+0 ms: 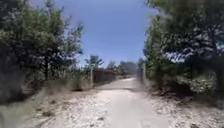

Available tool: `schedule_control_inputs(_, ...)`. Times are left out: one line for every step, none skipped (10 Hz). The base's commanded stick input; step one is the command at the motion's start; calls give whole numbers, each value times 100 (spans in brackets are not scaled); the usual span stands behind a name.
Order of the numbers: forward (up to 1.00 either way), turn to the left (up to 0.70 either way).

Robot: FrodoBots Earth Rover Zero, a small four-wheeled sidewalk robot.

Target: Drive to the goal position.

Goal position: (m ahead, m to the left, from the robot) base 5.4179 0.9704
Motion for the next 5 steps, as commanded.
schedule_control_inputs(30,0)
schedule_control_inputs(30,0)
schedule_control_inputs(30,0)
schedule_control_inputs(30,0)
schedule_control_inputs(30,0)
